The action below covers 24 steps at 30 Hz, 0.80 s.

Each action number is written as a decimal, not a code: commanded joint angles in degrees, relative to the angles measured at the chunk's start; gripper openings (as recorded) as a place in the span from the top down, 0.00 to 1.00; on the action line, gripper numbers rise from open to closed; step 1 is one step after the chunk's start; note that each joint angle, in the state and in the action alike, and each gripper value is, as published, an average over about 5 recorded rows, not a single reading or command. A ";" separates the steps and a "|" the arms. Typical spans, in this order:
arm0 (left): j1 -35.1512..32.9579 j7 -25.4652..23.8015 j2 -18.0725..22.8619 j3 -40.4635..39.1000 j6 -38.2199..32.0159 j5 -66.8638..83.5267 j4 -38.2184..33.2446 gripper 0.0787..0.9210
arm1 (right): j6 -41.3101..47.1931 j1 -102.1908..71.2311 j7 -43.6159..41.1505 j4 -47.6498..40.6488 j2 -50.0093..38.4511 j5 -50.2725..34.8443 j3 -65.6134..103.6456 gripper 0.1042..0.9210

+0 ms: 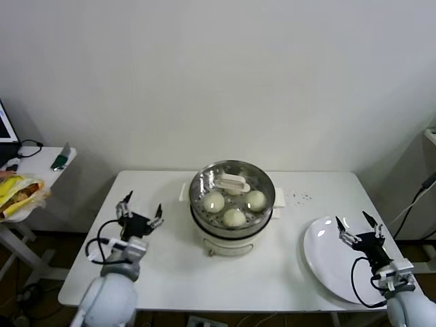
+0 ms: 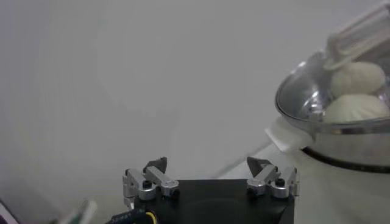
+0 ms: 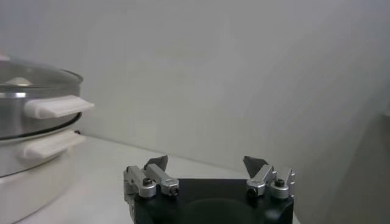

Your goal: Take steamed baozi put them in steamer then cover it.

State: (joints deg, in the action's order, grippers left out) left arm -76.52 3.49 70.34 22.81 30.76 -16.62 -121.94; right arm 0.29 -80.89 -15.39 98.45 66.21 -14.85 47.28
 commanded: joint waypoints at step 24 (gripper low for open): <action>-9.52 0.86 8.22 14.06 -35.99 23.65 14.27 0.12 | -1.48 -2.10 -3.12 1.56 3.04 -0.02 -0.73 0.12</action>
